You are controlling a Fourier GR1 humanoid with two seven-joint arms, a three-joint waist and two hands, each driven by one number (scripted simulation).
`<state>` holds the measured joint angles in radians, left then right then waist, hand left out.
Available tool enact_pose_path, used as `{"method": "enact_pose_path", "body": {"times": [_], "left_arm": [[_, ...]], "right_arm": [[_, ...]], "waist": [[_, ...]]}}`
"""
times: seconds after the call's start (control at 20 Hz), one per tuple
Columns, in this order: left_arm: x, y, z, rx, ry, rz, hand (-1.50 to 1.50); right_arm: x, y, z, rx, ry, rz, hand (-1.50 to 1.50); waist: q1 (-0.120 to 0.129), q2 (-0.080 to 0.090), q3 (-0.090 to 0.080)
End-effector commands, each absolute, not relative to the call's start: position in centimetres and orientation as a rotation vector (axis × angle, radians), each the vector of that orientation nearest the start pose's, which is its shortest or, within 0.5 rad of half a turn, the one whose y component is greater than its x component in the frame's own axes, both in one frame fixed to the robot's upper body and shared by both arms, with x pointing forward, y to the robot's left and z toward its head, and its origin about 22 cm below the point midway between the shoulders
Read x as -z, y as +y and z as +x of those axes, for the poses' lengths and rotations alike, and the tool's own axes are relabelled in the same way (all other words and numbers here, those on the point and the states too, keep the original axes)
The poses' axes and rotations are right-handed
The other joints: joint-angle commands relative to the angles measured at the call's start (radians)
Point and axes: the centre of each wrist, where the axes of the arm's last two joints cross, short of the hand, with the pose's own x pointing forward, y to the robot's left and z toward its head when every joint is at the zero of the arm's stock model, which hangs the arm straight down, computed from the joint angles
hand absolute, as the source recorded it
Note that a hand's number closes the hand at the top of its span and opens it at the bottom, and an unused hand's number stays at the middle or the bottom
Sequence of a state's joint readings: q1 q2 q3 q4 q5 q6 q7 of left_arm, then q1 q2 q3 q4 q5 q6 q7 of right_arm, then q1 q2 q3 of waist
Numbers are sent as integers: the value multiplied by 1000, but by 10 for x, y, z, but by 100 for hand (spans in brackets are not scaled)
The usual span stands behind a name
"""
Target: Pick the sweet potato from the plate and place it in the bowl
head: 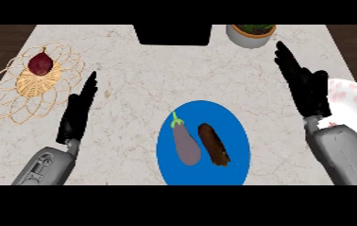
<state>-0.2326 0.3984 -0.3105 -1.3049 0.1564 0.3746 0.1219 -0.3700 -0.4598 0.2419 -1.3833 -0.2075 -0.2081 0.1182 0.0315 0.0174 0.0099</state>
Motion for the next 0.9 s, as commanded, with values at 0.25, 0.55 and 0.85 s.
{"method": "enact_pose_path", "body": {"times": [0.25, 0.55, 0.85], "left_arm": [[-34, 212, 301, 158, -1605, 114, 0], [-23, 215, 285, 91, -1587, 73, 0], [-32, 221, 276, 109, -1592, 94, 0]], "right_arm": [[-12, -158, 256, -1162, -1399, -141, 150], [7, -123, 206, -833, -1985, -346, -150], [-13, -102, 153, -869, -2179, -401, -150]], "waist": [[20, -26, -21], [-41, -26, -8], [-45, -27, -11]]}}
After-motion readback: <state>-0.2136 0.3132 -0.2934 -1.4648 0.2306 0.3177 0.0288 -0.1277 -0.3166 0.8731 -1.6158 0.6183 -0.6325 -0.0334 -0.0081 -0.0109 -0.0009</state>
